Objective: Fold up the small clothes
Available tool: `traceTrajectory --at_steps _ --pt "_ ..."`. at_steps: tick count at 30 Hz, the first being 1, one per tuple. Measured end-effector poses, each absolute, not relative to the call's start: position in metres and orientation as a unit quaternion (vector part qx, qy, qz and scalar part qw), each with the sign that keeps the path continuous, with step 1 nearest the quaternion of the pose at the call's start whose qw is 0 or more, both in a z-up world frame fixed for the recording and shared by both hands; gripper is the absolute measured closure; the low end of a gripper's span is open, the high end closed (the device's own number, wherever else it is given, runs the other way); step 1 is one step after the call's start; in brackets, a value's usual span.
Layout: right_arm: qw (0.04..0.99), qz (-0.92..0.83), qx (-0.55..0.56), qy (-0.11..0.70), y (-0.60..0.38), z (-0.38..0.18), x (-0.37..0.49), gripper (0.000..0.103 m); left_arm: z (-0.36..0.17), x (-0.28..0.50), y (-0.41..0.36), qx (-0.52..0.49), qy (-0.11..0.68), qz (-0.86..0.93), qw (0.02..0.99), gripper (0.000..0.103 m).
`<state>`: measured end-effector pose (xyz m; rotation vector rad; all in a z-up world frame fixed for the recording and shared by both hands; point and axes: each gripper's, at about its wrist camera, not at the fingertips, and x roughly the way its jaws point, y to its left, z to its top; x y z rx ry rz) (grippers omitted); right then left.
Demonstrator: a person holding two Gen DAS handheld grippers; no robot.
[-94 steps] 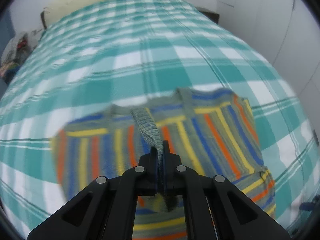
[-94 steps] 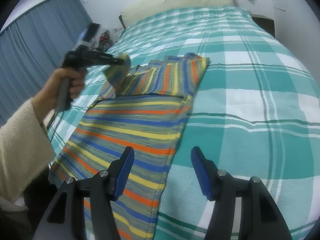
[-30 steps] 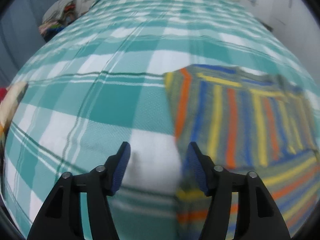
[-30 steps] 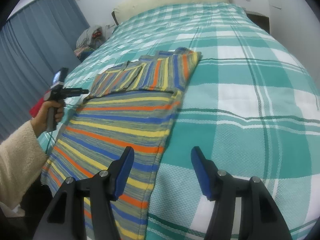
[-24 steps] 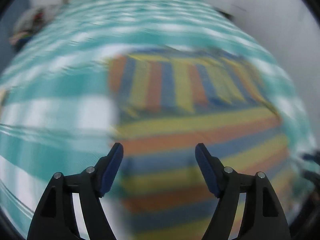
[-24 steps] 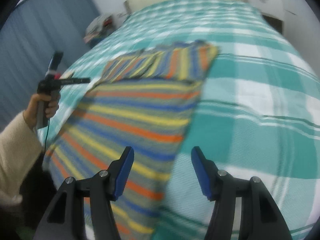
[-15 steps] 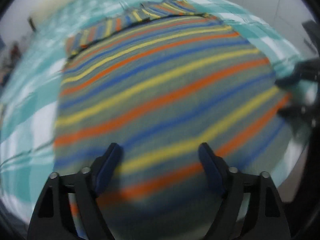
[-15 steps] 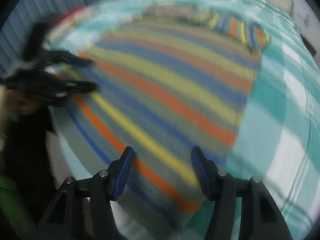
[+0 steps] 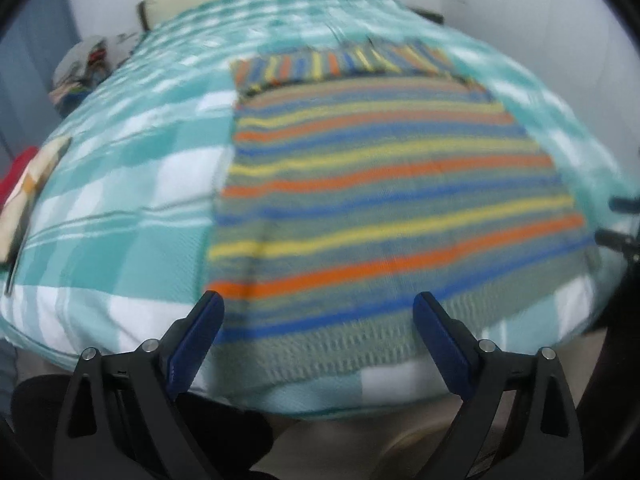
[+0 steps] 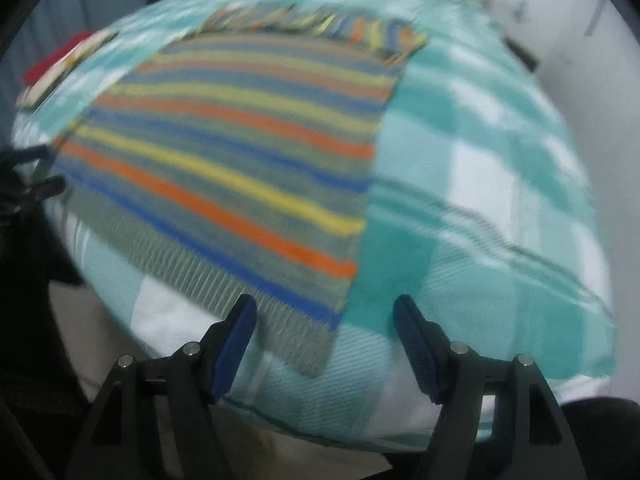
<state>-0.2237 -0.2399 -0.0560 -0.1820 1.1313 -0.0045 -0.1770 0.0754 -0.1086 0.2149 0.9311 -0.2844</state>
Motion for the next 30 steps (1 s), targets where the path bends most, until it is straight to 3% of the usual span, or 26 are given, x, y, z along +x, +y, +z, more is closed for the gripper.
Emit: traceTrajectory --at_steps 3,30 --pt "0.854 -0.046 -0.100 0.509 -0.245 -0.040 -0.217 0.023 -0.096 -0.168 0.081 0.075 0.428 -0.122 0.892 0.007" --pt "0.867 -0.114 -0.113 0.472 -0.261 -0.021 -0.218 0.023 -0.094 -0.168 0.074 0.090 0.425 -0.101 0.895 0.007"
